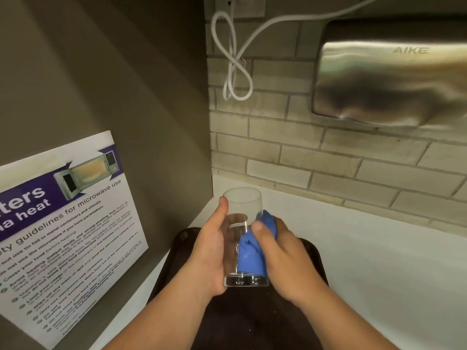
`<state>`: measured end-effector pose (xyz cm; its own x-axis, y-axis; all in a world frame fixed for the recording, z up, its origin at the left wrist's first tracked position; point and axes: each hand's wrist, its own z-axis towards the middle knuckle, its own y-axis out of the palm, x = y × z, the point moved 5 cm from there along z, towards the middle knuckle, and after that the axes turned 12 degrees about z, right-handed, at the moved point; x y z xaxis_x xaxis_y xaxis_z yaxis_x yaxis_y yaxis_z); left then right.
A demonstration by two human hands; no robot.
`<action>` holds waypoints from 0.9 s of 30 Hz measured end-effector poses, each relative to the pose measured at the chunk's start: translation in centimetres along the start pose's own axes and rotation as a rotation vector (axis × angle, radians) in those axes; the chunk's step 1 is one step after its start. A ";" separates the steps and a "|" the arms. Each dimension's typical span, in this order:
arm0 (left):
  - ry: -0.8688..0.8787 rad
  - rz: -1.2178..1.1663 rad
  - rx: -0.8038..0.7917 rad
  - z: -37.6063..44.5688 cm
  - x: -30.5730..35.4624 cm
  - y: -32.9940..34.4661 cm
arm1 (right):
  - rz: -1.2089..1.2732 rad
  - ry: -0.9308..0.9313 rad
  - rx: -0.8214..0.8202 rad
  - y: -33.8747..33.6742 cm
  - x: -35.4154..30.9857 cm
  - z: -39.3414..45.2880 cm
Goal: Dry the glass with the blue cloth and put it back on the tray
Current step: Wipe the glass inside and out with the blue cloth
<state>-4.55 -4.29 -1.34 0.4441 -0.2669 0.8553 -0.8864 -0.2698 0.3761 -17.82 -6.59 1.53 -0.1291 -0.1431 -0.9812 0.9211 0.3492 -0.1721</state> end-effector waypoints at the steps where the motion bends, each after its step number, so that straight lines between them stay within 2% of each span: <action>1: 0.009 0.043 0.016 0.0 0.1 0.0 | -0.018 -0.027 -0.013 0.3 0.1 -0.5; 5: 0.031 0.188 0.100 -0.3 -0.2 -0.4 | -0.062 -0.137 0.014 0.4 0.1 -1.0; 9: 0.060 0.103 0.002 -0.8 -0.2 0.3 | -0.106 -0.261 -0.024 0.9 -1.2 -1.3; 11: 0.061 0.074 -0.061 -0.9 -0.1 0.7 | -0.094 -0.245 -0.005 0.7 -1.3 -0.8; 14: 0.041 0.025 -0.066 -0.9 0.4 0.6 | 0.037 -0.003 0.043 -0.5 -0.2 0.6; 16: 0.007 -0.022 -0.027 -0.8 0.5 0.5 | 0.080 0.099 -0.001 -0.6 0.5 0.2; 20: 0.022 -0.010 0.018 0.0 0.6 -0.1 | -0.060 -0.085 -0.138 1.1 0.4 -2.7; 22: 0.028 0.016 -0.033 -0.2 0.2 0.0 | -0.107 -0.192 -0.097 1.3 -0.4 -2.8; 24: 0.029 0.037 -0.115 -0.6 -0.1 0.6 | -0.103 -0.246 0.023 0.5 -1.5 -1.6; 27: 0.051 0.041 -0.151 -0.9 0.3 1.1 | -0.021 -0.151 0.125 -0.8 -2.3 0.4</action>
<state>-5.55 -3.85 -0.38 0.4038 -0.2266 0.8864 -0.9147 -0.1166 0.3869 -18.13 -6.88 3.96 -0.1007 -0.2898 -0.9518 0.9585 0.2281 -0.1709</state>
